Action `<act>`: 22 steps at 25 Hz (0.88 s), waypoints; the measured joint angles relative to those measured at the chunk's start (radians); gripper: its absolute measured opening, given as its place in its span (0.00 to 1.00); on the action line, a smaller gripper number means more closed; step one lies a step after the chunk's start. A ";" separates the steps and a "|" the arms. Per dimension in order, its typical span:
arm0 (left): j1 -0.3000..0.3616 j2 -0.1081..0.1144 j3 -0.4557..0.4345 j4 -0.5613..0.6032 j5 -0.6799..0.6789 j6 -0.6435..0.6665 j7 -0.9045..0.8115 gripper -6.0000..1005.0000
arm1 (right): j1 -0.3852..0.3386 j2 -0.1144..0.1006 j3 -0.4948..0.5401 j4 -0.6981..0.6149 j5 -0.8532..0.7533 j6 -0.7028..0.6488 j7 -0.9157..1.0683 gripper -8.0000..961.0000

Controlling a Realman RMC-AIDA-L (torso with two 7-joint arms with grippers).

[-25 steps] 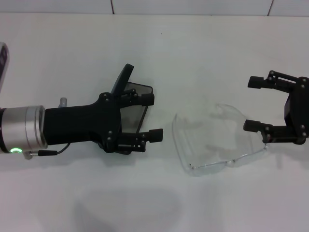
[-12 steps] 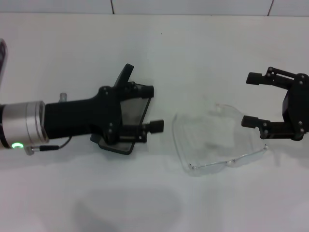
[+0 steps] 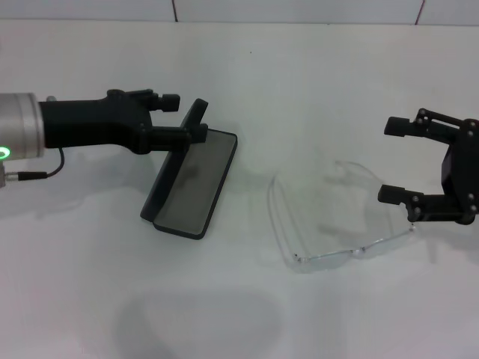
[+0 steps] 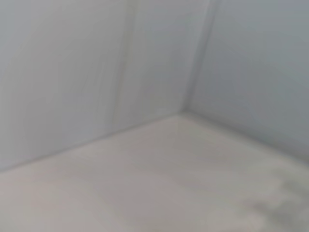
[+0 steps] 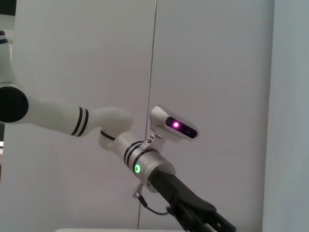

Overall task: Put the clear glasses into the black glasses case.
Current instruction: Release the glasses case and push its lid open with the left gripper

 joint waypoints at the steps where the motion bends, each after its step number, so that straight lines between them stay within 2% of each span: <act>1: 0.002 -0.015 -0.010 0.028 0.051 -0.015 -0.029 0.87 | -0.003 0.000 0.000 0.000 0.000 0.000 0.000 0.88; 5: 0.013 -0.067 -0.039 0.100 0.193 -0.036 -0.088 0.87 | -0.009 0.003 0.000 0.000 0.000 0.000 0.000 0.88; 7: 0.015 -0.077 -0.037 0.115 0.231 -0.050 -0.108 0.87 | -0.009 0.005 0.000 0.000 0.000 0.000 0.000 0.88; 16: 0.015 -0.078 -0.013 0.117 0.258 -0.096 -0.129 0.87 | -0.001 0.009 0.000 0.000 0.000 0.001 0.000 0.88; 22: 0.009 -0.078 0.053 0.117 0.304 -0.146 -0.143 0.87 | -0.002 0.009 0.000 -0.007 0.000 0.000 0.001 0.88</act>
